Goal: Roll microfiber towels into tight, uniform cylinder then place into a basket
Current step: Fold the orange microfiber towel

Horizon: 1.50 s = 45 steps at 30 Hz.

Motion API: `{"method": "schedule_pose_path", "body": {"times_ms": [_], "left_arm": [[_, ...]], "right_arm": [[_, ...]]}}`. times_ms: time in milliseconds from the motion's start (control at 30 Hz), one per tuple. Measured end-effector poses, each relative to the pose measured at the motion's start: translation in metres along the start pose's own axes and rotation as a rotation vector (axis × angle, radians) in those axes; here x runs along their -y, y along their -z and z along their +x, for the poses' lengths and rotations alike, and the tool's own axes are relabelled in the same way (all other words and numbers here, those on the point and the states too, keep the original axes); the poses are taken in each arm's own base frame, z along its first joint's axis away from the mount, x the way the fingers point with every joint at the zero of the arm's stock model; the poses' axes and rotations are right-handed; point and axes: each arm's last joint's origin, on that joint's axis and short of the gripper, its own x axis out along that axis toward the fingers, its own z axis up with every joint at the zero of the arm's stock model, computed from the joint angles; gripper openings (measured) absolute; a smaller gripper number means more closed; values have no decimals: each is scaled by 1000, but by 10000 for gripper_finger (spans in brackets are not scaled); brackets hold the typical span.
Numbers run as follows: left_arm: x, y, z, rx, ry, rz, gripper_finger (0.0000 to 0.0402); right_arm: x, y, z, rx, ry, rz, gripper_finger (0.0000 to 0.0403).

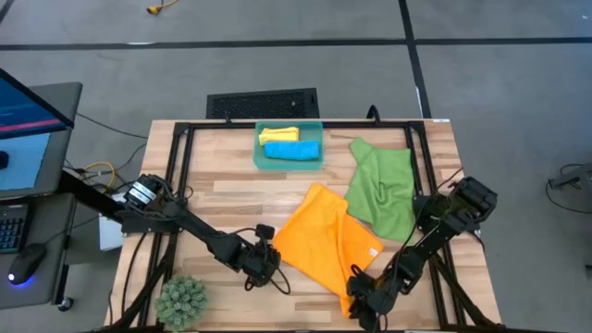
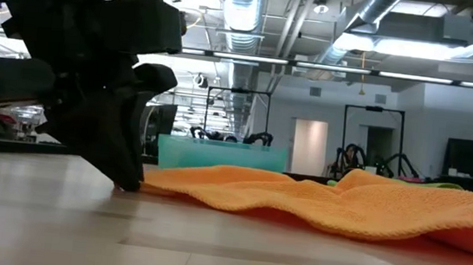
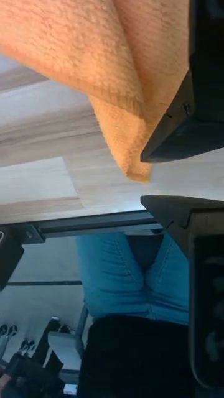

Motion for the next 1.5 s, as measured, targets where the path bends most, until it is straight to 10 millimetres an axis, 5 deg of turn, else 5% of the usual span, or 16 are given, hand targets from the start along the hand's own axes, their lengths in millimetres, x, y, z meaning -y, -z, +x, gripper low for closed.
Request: {"method": "schedule_pose_path", "body": {"times_ms": [267, 667, 1067, 1267, 1500], "left_arm": [[6, -1, -4, -26, 54, -112, 2], [29, -18, -46, -157, 63, -134, 0], [68, -10, -73, -224, 144, -609, 0], [82, -5, -81, -230, 156, -737, 0], [83, -4, -83, -222, 154, -739, 0]], "right_arm": [[-7, 11, -1, -80, -47, -21, 118], [-28, 24, -3, -74, -91, -69, 118], [-34, 38, -7, -103, -85, 6, 83], [-51, 26, -18, -24, -134, -74, 62], [-55, -18, -41, 209, -1, -318, 38]]}}
